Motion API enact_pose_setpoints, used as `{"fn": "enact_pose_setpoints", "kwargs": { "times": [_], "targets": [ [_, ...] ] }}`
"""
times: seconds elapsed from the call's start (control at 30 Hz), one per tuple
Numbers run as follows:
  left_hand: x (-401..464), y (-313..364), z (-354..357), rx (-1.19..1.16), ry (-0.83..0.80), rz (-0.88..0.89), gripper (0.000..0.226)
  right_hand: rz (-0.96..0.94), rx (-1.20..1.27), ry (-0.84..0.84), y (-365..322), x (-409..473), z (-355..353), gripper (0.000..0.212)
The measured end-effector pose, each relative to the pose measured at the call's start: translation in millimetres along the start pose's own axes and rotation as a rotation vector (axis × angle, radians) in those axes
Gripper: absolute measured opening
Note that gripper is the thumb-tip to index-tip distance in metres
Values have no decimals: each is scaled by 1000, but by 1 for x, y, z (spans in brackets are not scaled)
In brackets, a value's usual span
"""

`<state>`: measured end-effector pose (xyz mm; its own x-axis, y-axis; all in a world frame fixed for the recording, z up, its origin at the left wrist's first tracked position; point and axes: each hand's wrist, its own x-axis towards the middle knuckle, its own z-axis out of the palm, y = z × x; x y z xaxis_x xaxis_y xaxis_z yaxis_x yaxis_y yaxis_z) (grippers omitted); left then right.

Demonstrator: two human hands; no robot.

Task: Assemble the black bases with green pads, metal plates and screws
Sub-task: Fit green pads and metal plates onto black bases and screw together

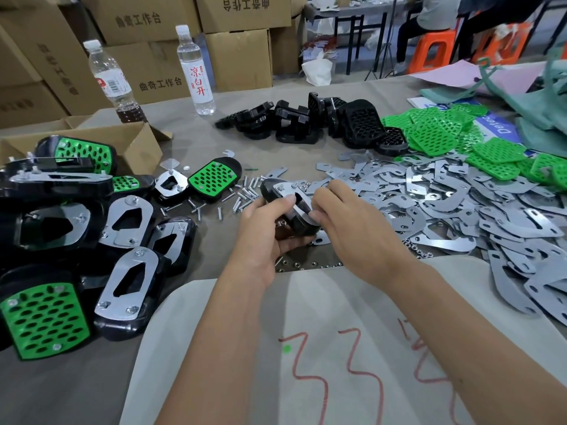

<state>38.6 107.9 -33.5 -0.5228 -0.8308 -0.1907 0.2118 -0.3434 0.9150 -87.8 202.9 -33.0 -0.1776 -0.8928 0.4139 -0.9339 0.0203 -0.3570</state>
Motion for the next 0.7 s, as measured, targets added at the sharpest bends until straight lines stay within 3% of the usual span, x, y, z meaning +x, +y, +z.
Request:
{"fn": "enact_pose_setpoints", "kwargs": {
  "times": [0.3, 0.4, 0.5, 0.7],
  "targets": [
    [-3, -1, 2, 28, 8, 45, 21, -32, 107, 52, 7, 1, 0, 28],
    [-2, -4, 4, 230, 13, 179, 50, 4, 268, 138, 11, -3, 2, 30],
    [-9, -3, 12, 299, -128, 169, 74, 48, 366, 196, 13, -2, 2, 22],
    [-20, 1, 18, 331, -329, 111, 48, -21, 330, 282, 14, -1, -1, 24]
  ]
}}
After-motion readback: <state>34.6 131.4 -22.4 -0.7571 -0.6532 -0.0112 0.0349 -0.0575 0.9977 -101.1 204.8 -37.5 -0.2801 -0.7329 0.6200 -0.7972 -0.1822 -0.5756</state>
